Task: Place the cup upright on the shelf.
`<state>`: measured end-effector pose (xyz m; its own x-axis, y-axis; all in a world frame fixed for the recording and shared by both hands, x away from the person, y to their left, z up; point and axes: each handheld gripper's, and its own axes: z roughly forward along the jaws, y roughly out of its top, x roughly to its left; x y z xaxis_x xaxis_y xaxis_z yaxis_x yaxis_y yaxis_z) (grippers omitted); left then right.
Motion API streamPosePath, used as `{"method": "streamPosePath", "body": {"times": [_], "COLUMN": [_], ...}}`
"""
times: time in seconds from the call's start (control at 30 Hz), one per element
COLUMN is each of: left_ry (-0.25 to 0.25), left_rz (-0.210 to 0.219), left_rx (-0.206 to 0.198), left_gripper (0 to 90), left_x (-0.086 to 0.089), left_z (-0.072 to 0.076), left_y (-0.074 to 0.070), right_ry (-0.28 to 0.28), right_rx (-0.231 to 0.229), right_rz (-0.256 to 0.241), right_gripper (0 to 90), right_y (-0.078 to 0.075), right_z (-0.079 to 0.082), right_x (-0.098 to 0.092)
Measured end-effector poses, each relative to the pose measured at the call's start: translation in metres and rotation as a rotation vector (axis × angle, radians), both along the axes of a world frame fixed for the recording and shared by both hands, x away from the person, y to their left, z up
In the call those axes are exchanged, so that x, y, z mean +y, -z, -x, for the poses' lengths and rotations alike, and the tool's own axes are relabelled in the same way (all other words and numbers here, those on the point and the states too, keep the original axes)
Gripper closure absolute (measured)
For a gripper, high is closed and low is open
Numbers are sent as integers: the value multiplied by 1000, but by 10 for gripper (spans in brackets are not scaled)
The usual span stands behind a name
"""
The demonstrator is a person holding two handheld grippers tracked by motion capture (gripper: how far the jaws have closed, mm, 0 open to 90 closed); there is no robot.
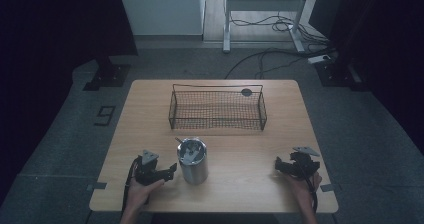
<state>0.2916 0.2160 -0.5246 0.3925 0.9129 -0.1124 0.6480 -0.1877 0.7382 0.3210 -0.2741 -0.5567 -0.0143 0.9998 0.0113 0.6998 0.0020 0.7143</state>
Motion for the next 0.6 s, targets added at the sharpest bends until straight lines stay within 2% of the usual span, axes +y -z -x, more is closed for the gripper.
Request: {"method": "streamPosePath", "body": {"times": [0.3, 0.5, 0.6], "left_ry": [-1, -27, -31], "left_rz": [0, -15, 12], "left_rx": [-8, -10, -5], "left_gripper": [139, 139, 140], "left_x": [0, 5, 9], "left_z": [1, -1, -2], "left_y": [-1, 2, 1], "right_ry": [1, 1, 1], "right_rx": [-1, -1, -1], "right_rz": [-1, -1, 0], "right_gripper": [0, 0, 0], "right_y": [0, 0, 0], "right_z": [0, 0, 0], "right_x": [0, 0, 0]}}
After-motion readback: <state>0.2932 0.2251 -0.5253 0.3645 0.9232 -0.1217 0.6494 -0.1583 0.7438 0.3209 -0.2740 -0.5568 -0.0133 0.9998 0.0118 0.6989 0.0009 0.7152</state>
